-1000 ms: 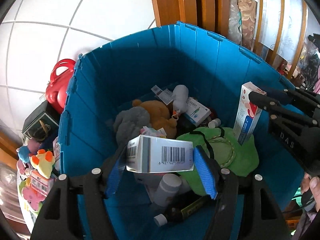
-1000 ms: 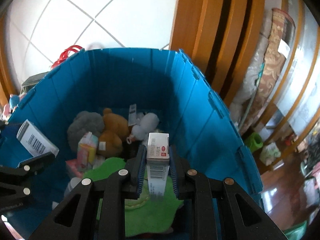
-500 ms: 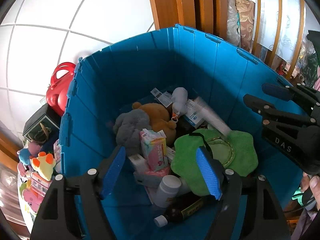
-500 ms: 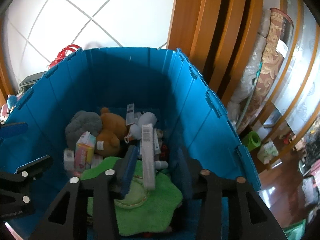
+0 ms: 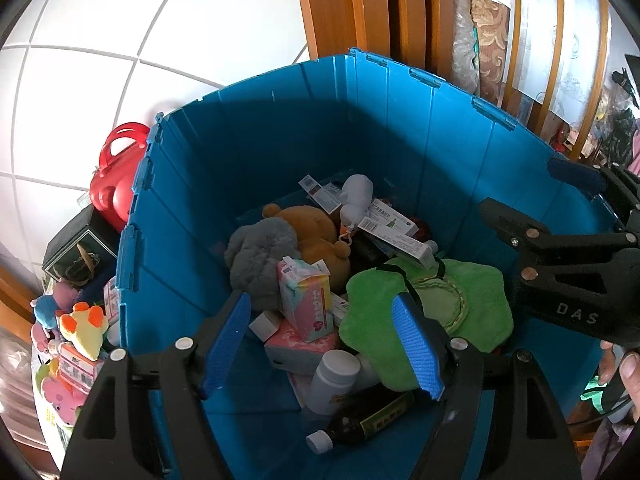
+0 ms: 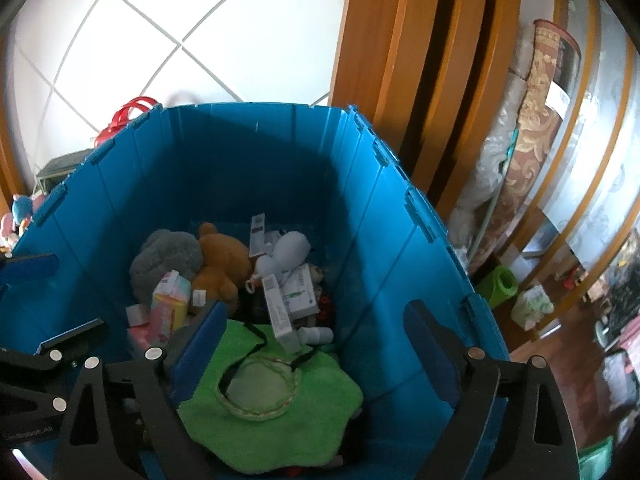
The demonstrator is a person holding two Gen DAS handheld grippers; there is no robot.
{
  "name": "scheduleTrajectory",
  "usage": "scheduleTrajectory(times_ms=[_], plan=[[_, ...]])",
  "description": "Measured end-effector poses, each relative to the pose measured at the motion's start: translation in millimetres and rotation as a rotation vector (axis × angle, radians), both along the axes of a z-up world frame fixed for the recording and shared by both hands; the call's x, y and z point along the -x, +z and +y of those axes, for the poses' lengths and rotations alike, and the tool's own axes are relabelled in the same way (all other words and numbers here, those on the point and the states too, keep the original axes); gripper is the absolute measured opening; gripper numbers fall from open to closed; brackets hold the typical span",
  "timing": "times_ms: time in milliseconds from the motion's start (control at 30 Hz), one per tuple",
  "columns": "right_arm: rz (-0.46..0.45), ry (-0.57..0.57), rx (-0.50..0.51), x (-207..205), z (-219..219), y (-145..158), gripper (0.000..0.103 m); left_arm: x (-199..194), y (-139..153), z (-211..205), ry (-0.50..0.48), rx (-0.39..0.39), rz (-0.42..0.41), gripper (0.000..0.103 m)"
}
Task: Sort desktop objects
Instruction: 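Open both tools to drop the white boxes into the blue crate, then move both tools back toward the pile on the table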
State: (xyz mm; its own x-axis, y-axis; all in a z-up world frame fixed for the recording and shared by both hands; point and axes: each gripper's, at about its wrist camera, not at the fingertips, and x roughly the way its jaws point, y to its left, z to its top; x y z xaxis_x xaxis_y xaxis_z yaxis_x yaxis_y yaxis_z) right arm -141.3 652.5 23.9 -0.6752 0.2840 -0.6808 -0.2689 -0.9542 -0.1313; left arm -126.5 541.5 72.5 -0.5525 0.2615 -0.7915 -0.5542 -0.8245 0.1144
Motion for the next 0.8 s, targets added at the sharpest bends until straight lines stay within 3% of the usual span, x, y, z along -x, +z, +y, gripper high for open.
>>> scheduleTrajectory(times_ms=[567,800], plan=[[0.040,-0.018,0.024,-6.0,4.6,3.6,0.095,-0.6,1.8,-0.1,0.009,-0.010,0.014,0.073],[0.058,-0.020,0.056,-10.9,8.4,6.4,0.103,-9.0,18.6,-24.2,0.035,-0.124,0.075,0.073]])
